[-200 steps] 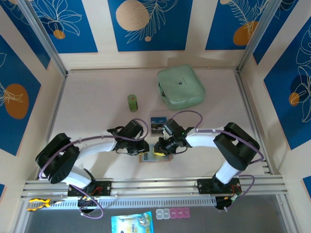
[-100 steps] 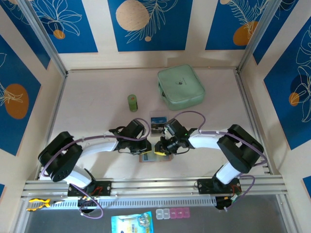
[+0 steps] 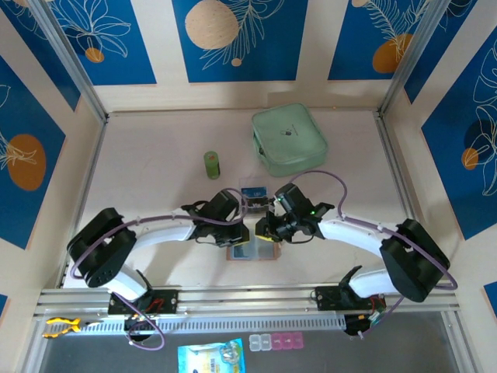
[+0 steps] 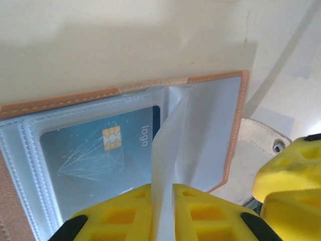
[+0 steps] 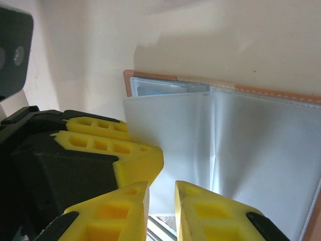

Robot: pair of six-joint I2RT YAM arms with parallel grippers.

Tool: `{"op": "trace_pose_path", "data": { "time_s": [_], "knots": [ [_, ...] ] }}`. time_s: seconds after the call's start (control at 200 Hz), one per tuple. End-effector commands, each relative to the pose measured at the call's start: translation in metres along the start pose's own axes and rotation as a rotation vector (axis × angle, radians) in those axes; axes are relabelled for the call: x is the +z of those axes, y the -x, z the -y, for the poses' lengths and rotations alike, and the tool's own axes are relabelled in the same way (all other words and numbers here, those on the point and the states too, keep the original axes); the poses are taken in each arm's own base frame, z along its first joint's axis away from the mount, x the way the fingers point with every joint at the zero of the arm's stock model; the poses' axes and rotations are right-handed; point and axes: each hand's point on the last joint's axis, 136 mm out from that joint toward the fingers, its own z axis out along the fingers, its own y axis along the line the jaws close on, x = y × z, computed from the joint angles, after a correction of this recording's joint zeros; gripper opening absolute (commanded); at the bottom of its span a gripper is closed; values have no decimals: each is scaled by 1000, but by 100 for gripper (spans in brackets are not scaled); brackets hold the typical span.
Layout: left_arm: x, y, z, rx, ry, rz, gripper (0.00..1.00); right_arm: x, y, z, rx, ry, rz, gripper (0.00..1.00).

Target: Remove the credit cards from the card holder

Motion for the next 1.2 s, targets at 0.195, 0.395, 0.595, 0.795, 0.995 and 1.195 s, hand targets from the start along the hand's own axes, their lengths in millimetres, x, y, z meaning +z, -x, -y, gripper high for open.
{"op": "trace_pose_path", "data": {
  "time_s": [0.195, 0.395, 0.595, 0.795, 0.995, 1.195],
  "knots": [
    [13, 2, 30, 38, -11, -48, 21, -26, -6, 26, 29, -39, 34, 23],
    [27, 0, 42, 60, -13, -78, 25, -42, -8, 46, 55, -78, 71, 27],
    [43, -3, 38, 54, -7, -110, 37, -51, -13, 59, 82, -83, 82, 34],
    [47, -3, 33, 46, 7, -113, 45, -46, -18, 67, 97, -91, 50, 40],
    [41, -1, 22, 45, 50, -95, 50, -44, -17, 65, 97, -78, 44, 41],
    [28, 4, 11, 36, 76, -60, 53, -47, -13, 59, 84, -71, 56, 42]
  ]
}}
